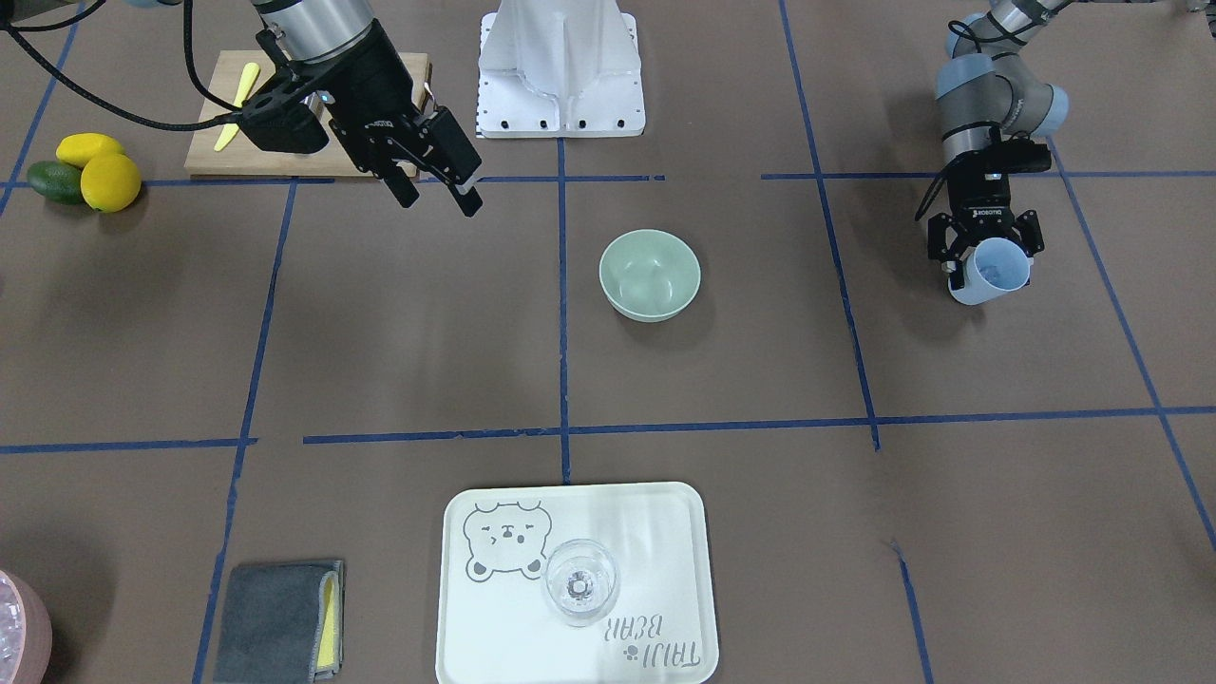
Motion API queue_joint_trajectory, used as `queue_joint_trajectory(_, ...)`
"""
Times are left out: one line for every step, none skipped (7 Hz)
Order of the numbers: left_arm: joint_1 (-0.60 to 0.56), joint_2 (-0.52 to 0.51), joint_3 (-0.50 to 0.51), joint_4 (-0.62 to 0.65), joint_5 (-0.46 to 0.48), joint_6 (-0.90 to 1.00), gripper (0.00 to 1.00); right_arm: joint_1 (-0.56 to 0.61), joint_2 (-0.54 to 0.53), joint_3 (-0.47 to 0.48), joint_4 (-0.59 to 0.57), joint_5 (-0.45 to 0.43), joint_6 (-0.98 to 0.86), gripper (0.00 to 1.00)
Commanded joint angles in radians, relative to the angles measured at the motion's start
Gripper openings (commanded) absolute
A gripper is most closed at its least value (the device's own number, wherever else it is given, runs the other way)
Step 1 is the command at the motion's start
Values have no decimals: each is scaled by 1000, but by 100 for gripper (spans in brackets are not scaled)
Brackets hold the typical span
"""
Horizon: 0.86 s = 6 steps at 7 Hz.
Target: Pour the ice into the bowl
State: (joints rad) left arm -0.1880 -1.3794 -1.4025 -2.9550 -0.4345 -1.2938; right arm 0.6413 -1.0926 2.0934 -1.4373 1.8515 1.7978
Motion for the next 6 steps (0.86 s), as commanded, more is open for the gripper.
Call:
queue_joint_trajectory(-8, -10, 13, -1, -4, 2, 77, 0, -1, 0, 0, 0, 0, 100)
queue_joint_trajectory(-10, -9, 11, -4, -7, 5, 25, 0, 0, 0, 0, 0, 0, 100)
queue_joint_trajectory(-11, 2, -1, -15, -16, 11, 0, 0, 2, 0, 0, 0, 0, 100)
queue_joint_trajectory(-19, 13, -53, -79, -70, 137, 0, 0, 3, 2, 0, 0, 0, 100)
queue_joint_trajectory(-18, 7, -105, -178, -119, 284, 0, 0, 5, 10, 0, 9, 0, 100)
queue_joint_trajectory(-19, 10, -171, -191, -178, 407, 0, 3, -1, 22, -2, 11, 0, 100)
